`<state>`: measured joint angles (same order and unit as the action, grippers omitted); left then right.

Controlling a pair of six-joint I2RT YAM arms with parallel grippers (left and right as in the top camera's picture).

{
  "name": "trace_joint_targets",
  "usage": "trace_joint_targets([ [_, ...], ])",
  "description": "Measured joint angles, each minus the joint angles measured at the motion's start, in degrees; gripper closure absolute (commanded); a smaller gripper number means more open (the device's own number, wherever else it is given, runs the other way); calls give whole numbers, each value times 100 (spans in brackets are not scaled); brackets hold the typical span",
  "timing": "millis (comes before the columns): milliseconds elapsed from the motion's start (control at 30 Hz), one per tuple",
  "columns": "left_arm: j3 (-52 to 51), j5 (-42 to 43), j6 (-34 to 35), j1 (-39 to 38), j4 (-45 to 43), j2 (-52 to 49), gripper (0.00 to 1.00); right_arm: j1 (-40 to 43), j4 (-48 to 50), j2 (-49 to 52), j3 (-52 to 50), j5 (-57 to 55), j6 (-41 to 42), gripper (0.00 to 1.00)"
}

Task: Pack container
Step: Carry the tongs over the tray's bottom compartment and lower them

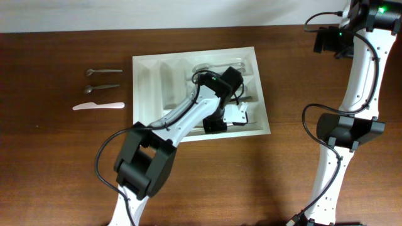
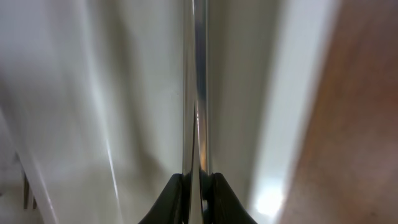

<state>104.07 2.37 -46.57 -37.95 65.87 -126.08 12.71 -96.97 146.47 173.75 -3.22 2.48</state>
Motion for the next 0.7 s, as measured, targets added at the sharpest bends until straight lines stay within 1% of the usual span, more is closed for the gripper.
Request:
trace_joint_targets([
  [133,-15,-39,-24,273,-225,-22,98,0,0,0,0,0,4,1],
  [233,-15,-44,-39,315,-409,-22,98,0,-2,0,0,0,2,1],
  [367,-15,-44,-39,323,-420,-22,98,0,-2,0,0,0,4,1],
  [433,-15,-44,-39,321,-420,-22,95,0,-2,0,0,0,4,1],
  [500,-15,-44,-39,321,-417,-22,89,0,-2,0,0,0,2,1],
  [533,-15,-44,-39,321,-413,-22,82,0,-2,0,0,0,2,1],
  [667,-15,-44,-59,321,-374,-22,78,0,-2,0,0,0,2,1],
  [700,-15,-44,-61,323,-374,-22,70,0,-2,0,0,0,4,1],
])
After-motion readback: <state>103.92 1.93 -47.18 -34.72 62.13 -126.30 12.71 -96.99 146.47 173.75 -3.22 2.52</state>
